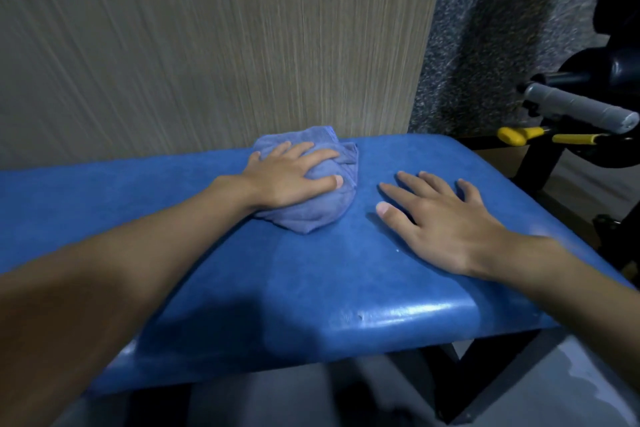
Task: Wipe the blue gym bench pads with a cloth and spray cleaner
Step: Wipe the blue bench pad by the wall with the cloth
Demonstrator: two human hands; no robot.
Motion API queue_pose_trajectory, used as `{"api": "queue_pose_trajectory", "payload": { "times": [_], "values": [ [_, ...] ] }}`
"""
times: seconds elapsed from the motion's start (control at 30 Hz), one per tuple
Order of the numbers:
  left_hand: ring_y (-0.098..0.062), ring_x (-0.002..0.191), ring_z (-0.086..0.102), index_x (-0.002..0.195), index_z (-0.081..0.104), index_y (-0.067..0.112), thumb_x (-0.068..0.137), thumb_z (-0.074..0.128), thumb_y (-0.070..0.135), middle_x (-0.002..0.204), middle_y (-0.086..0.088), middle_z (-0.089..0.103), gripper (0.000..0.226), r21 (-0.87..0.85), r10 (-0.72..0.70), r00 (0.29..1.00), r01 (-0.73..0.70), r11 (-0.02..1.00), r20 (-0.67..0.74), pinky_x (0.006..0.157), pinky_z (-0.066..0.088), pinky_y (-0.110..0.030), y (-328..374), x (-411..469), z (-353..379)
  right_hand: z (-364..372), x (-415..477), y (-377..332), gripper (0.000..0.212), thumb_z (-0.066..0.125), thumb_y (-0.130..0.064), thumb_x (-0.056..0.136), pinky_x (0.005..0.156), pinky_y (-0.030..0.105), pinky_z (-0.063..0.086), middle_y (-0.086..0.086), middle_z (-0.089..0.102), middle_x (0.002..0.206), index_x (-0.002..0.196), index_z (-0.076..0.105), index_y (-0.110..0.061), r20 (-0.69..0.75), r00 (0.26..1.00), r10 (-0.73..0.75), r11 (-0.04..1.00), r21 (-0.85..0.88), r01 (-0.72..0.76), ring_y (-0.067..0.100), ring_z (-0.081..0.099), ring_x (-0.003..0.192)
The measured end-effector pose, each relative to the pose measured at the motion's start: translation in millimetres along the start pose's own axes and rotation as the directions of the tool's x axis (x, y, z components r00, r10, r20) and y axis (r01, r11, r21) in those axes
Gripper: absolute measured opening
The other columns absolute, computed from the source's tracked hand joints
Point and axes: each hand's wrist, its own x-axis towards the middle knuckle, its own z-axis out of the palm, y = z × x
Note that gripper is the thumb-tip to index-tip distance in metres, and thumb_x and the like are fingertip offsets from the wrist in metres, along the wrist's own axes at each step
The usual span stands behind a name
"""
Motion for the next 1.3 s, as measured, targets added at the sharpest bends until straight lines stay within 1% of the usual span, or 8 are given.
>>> {"api": "queue_pose_trajectory", "payload": {
  "times": [0.13, 0.3, 0.53, 0.7, 0.87, 0.93, 1.13, 1.3],
  "values": [
    [-0.017, 0.148, 0.021, 0.138, 0.027, 0.065, 0.071, 0.02, 0.085, 0.158, 0.018, 0.029, 0.07, -0.011, 0.001, 0.999, -0.001, 1.0, -0.036, 0.114, 0.015, -0.058, -10.4, 26.1, -3.5, -0.6, -0.9, -1.8, 0.069, 0.005, -0.066, 0.088, 0.118, 0.056, 0.003, -0.012, 0.009, 0.163, 0.151, 0.018, -0.043, -0.014, 1.0, 0.009, 1.0, -0.013, -0.01, 0.014, 0.001, 0.15],
    [-0.019, 0.152, 0.012, 0.142, 0.016, 0.066, 0.064, 0.011, 0.087, 0.164, 0.014, 0.016, 0.081, 0.025, 0.005, 1.0, -0.005, 1.0, 0.007, 0.117, 0.008, -0.06, -1.9, -5.1, 4.1, -1.3, -1.5, -3.0, 0.068, 0.005, -0.065, 0.09, 0.118, 0.055, 0.002, -0.012, 0.01, 0.163, 0.152, 0.02, -0.042, -0.017, 1.0, 0.027, 1.0, 0.01, -0.026, 0.014, 0.002, 0.15],
    [-0.019, 0.153, -0.002, 0.145, 0.002, 0.064, 0.059, 0.002, 0.089, 0.166, 0.015, 0.002, 0.089, 0.085, 0.105, 0.994, -0.109, 0.99, 0.041, 0.117, 0.007, -0.061, 29.5, -119.0, 10.5, -3.8, -5.3, -4.4, 0.057, 0.012, -0.059, 0.099, 0.118, 0.056, 0.005, -0.01, 0.018, 0.162, 0.151, 0.027, -0.041, -0.044, 0.999, 0.033, 0.999, 0.041, -0.031, 0.014, 0.009, 0.149],
    [-0.02, 0.154, -0.006, 0.144, -0.002, 0.064, 0.063, 0.005, 0.09, 0.166, 0.015, 0.0, 0.085, 0.091, 0.126, 0.992, -0.127, 0.988, 0.019, 0.118, 0.006, -0.061, 32.7, -149.6, 14.9, -10.8, -7.6, -8.6, 0.058, 0.009, -0.061, 0.097, 0.116, 0.061, -0.005, -0.011, 0.02, 0.161, 0.149, 0.03, -0.043, -0.018, 0.999, 0.039, 0.998, -0.04, -0.04, 0.016, 0.007, 0.151],
    [-0.019, 0.154, -0.006, 0.143, 0.003, 0.066, 0.059, 0.006, 0.093, 0.167, 0.015, -0.001, 0.088, 0.047, 0.087, 0.995, -0.089, 0.995, 0.046, 0.118, 0.004, -0.062, 20.0, -116.4, 11.3, -10.9, -3.7, -21.0, 0.068, 0.008, -0.065, 0.091, 0.119, 0.056, 0.0, -0.009, 0.013, 0.164, 0.154, 0.019, -0.04, -0.027, 1.0, -0.006, 0.999, 0.053, 0.008, 0.015, 0.005, 0.151],
    [-0.02, 0.154, -0.003, 0.141, 0.006, 0.069, 0.058, 0.007, 0.093, 0.167, 0.015, 0.001, 0.087, 0.033, 0.066, 0.997, -0.068, 0.997, 0.046, 0.118, 0.004, -0.062, 9.3, -91.8, 8.6, -3.3, -2.2, -24.4, 0.071, 0.006, -0.066, 0.089, 0.119, 0.056, 0.001, -0.009, 0.01, 0.165, 0.154, 0.017, -0.039, 0.008, 1.0, -0.024, 0.999, 0.026, 0.024, 0.015, 0.003, 0.151],
    [-0.021, 0.154, 0.006, 0.138, 0.016, 0.07, 0.077, 0.026, 0.086, 0.165, 0.016, 0.011, 0.064, 0.011, 0.007, 1.0, -0.007, 1.0, 0.017, 0.117, 0.006, -0.062, -26.8, -5.1, -1.7, 1.8, -2.7, -24.8, 0.069, 0.004, -0.065, 0.09, 0.119, 0.054, -0.002, -0.011, 0.006, 0.164, 0.153, 0.017, -0.04, 0.003, 1.0, -0.03, 0.999, -0.009, 0.03, 0.013, -0.003, 0.15],
    [-0.02, 0.153, 0.011, 0.138, 0.019, 0.07, 0.07, 0.017, 0.086, 0.164, 0.016, 0.017, 0.07, 0.009, 0.0, 1.0, 0.0, 1.0, -0.001, 0.117, 0.009, -0.06, -32.8, 14.6, -3.6, 0.3, -3.0, -27.3, 0.072, 0.002, -0.066, 0.086, 0.119, 0.052, -0.001, -0.011, 0.006, 0.164, 0.153, 0.015, -0.041, 0.006, 1.0, -0.023, 1.0, -0.011, 0.023, 0.013, -0.003, 0.15]
  ]
}}
